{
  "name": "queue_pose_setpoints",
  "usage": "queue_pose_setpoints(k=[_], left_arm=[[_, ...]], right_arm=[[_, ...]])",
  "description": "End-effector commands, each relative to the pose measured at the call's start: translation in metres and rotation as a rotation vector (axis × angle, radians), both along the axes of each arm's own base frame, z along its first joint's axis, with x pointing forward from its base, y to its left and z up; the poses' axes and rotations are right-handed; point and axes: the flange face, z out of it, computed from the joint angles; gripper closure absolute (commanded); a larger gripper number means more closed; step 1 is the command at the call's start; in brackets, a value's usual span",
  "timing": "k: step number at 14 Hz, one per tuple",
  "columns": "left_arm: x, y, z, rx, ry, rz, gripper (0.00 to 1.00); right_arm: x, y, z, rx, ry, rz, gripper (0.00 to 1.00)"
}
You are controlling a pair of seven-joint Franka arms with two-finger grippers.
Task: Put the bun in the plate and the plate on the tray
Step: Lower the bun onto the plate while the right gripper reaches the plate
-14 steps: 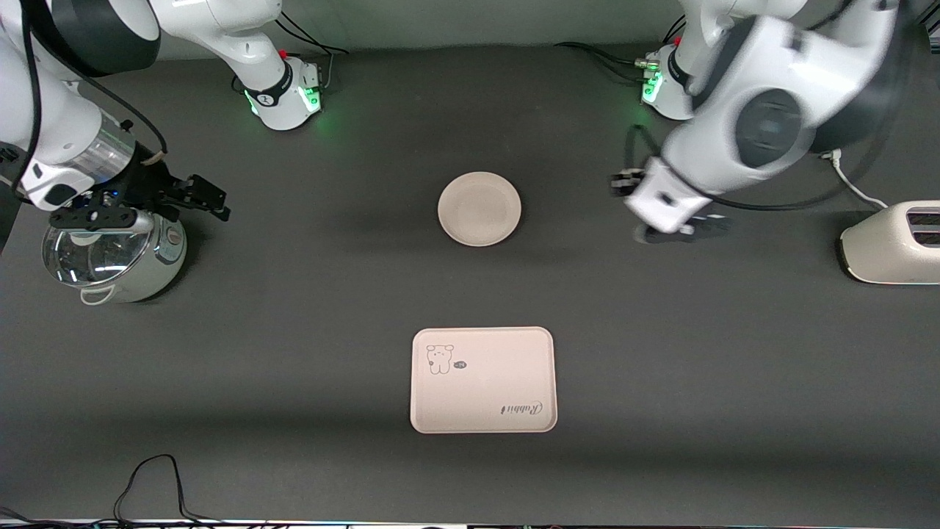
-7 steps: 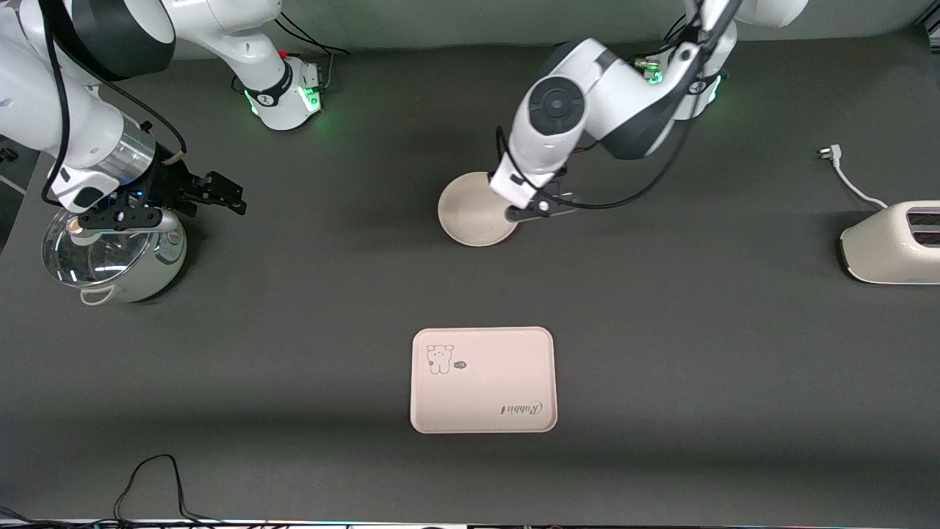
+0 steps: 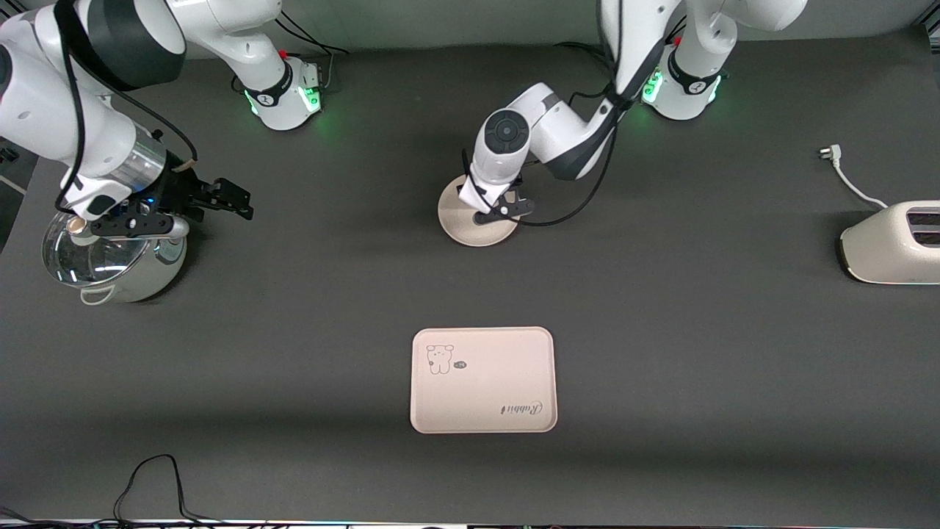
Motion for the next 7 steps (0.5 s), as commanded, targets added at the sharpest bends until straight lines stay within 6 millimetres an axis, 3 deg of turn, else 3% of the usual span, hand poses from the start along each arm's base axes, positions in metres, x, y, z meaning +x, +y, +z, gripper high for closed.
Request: queue_pose_setpoints(k=[1,2,4,7], left_arm=[[-0.012,-0.013,-0.013,-0.005,-0.004,0.030,0.43],[-0.013,-0.014,-0.017,-0.001,-0.001,0.026,0.38],[-0.010,-0.011,-0.017,0.003,0.002,0.039,0.00],[-0.004,-0.011,0.002,-0.002,-0.008,0.068,0.00]], right_arm=[[-0.007,0.023,-0.021,0.014,-0.013,-0.007,0.00],[-0.012,0.038,-0.028,0.011,-0.024,0.015,0.00],[-0.021,0.063,-0.039,0.004,-0.032,0.011,0.00],[-0.038,0.090,-0.072,-0.004,-0.044,0.039,0.00]])
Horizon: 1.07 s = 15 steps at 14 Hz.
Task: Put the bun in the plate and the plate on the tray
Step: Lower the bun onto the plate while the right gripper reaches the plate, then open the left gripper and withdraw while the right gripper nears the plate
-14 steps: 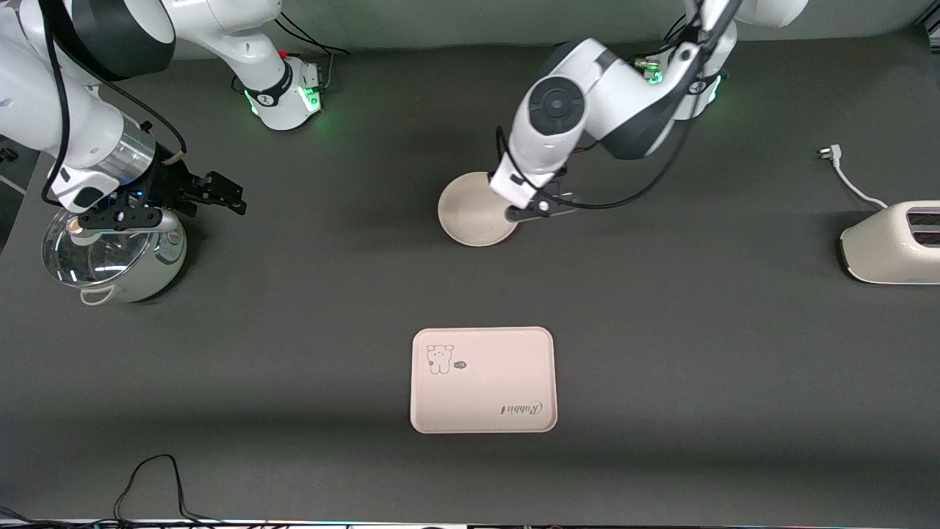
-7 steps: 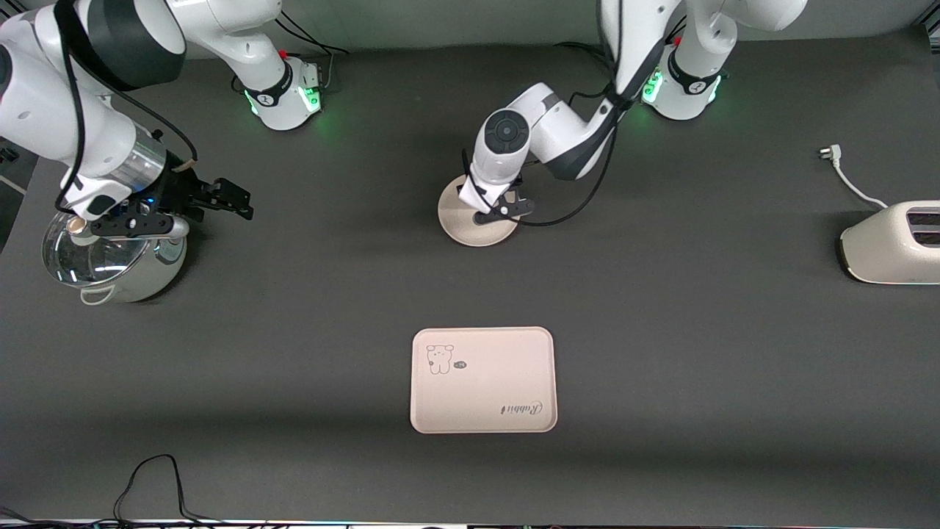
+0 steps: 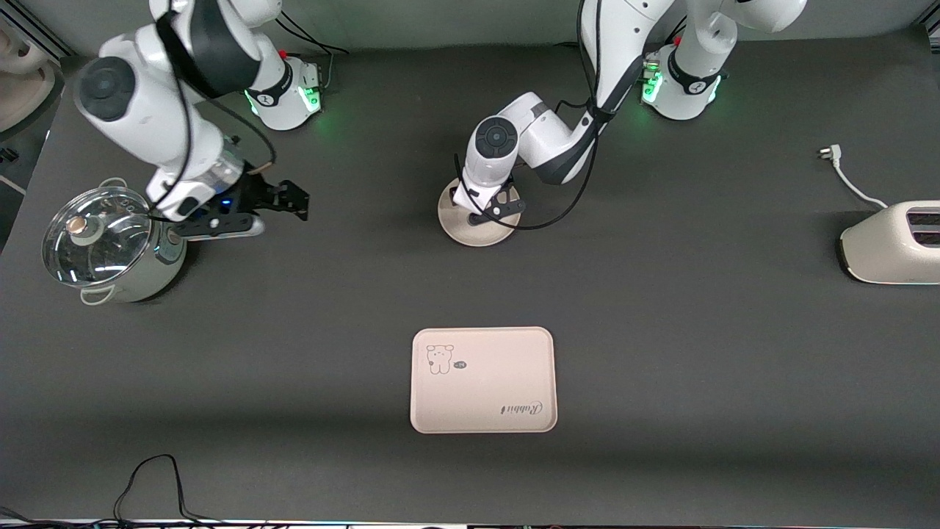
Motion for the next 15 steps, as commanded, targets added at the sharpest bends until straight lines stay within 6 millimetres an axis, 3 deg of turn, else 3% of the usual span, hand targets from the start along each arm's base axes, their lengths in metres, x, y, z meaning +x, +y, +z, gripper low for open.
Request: queue_pose_setpoints(k=[1,2,4,6,7,9,12,15], left_arm=[[0.008,0.001,0.033,-0.010,-0.025,0.033,0.00],[0.018,0.007,0.053,-0.005,-0.034,0.039,0.00],[0.059,0.042,0.112,0.036,-0.043,0.047,0.00],[0.118,0.111,0.176,0.083,-0.025,-0.046,0.00],[0.134,0.141,0.205,0.086,-0.022,-0.087,0.00],[0.166,0.222,0.254,0.061,-0.061,-0.107,0.00],[0.198,0.351,0.289,0.047,-0.079,-0.186,0.00],[0.208,0.438,0.300,0.127,-0.095,-0.238,0.00]], right_arm=[[-0.020,0.024,-0.028,0.016,-0.027,-0.003,0.00],[-0.024,0.036,-0.038,0.016,-0.034,0.001,0.00],[-0.030,0.064,-0.061,0.019,-0.028,0.028,0.00],[-0.039,0.090,-0.085,0.046,-0.032,-0.009,0.00],[-0.046,0.108,-0.099,0.058,-0.037,-0.013,0.00],[-0.055,0.137,-0.136,0.087,-0.022,-0.014,0.00],[-0.073,0.176,-0.182,0.148,-0.006,-0.050,0.00],[-0.088,0.201,-0.209,0.180,-0.005,-0.025,0.00]])
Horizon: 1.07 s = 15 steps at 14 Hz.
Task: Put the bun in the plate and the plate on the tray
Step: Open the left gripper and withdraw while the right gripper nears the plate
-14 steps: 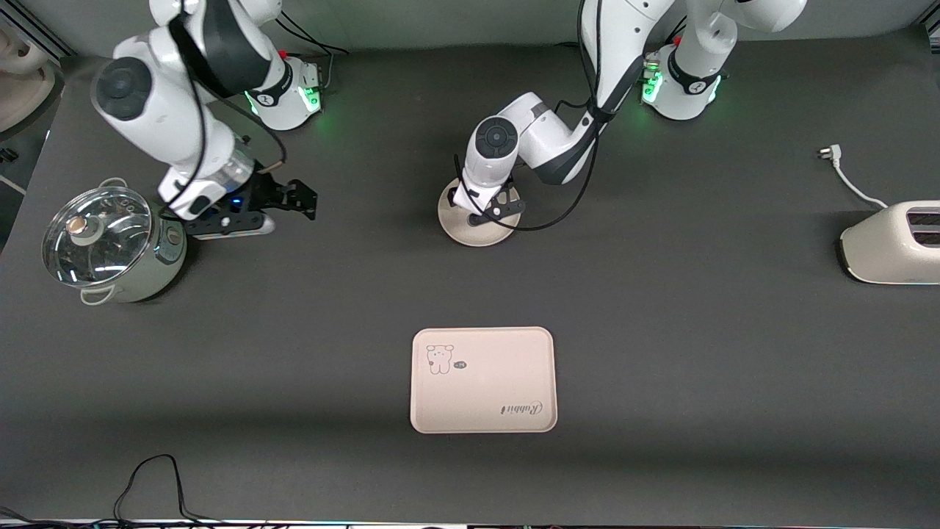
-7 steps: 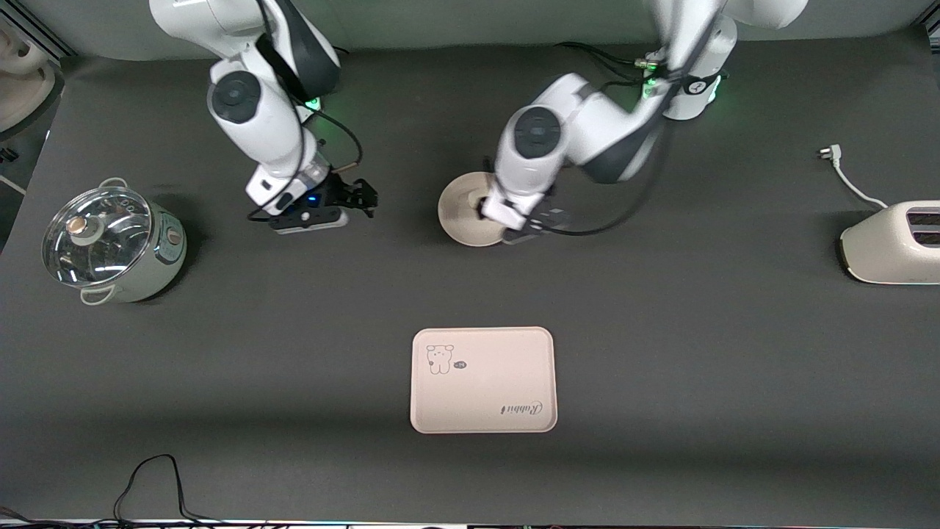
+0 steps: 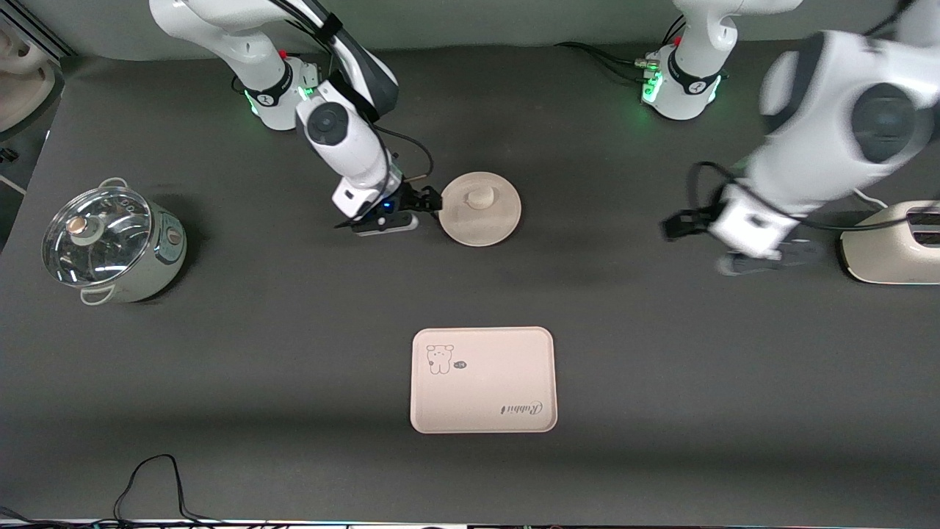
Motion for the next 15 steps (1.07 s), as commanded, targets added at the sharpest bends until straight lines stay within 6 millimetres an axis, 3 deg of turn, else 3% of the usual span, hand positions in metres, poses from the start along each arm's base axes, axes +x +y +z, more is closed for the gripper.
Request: queue_pose_setpoints(k=[1,3,4,7,8,11,13,15], left_arm=[[-0.005,0.058,0.007,0.085,0.007,-0.079,0.00],[-0.007,0.100,0.018,0.088,-0.003,-0.079,0.00],[-0.009,0.108,0.021,0.085,-0.006,-0.080,0.00],[-0.011,0.112,0.030,0.100,-0.020,-0.089,0.00],[-0.011,0.102,0.034,0.105,-0.029,-0.109,0.00],[-0.014,0.098,0.055,0.106,-0.003,-0.107,0.00],[-0.014,0.102,0.060,0.106,-0.004,-0.102,0.00],[-0.012,0.101,0.055,0.100,0.005,-0.103,0.00]], right_arm=[[-0.007,0.021,-0.019,0.026,-0.009,0.011,0.00],[-0.013,0.025,-0.029,0.012,-0.004,0.019,0.00],[-0.021,0.032,-0.034,0.002,0.001,0.019,0.01],[-0.035,0.040,-0.053,-0.054,-0.011,0.022,0.01],[-0.040,0.040,-0.062,-0.076,-0.017,0.024,0.01],[-0.049,0.043,-0.077,-0.117,-0.048,0.029,0.04],[-0.051,0.043,-0.082,-0.123,-0.045,0.032,0.14],[-0.052,0.044,-0.082,-0.123,-0.047,0.036,0.32]])
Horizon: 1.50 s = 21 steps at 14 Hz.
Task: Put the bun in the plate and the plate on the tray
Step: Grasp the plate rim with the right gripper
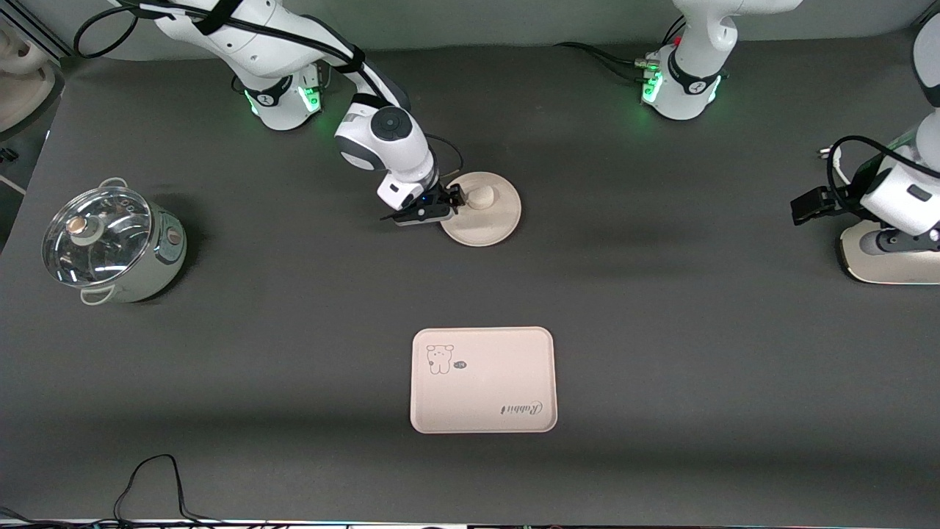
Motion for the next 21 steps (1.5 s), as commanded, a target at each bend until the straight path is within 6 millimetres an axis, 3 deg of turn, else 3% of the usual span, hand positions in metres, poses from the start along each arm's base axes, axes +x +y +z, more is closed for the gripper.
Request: queue_pose_setpoints(k=[1,5,6,10,15,18,21], left_arm=[[-0.002,-0.002,0.004,0.006,0.010,-0.012,0.00],[-0.003,-0.005,0.002,0.006,0.026,-0.020,0.00],[-0.003,-0.004,0.002,0.006,0.026,-0.019,0.00],[-0.005,-0.003,0.002,0.006,0.034,-0.020,0.00],[-0.006,-0.003,0.005,0.004,0.040,-0.020,0.00],[-0.007,-0.004,0.007,-0.005,0.035,-0.019,0.00],[-0.006,-0.003,0.006,-0.005,0.035,-0.018,0.00]], right_arm=[[0.003,0.006,0.001,0.008,-0.018,-0.005,0.44],[0.006,0.005,0.000,0.009,-0.017,-0.011,0.92],[0.006,0.004,-0.001,0.008,-0.015,-0.013,1.00],[0.020,0.005,0.010,0.024,-0.030,-0.049,1.00],[0.049,0.016,0.048,0.018,-0.079,-0.094,1.00],[0.091,0.037,0.098,0.002,-0.068,-0.161,1.00],[0.142,0.040,0.160,0.042,-0.041,-0.213,1.00]])
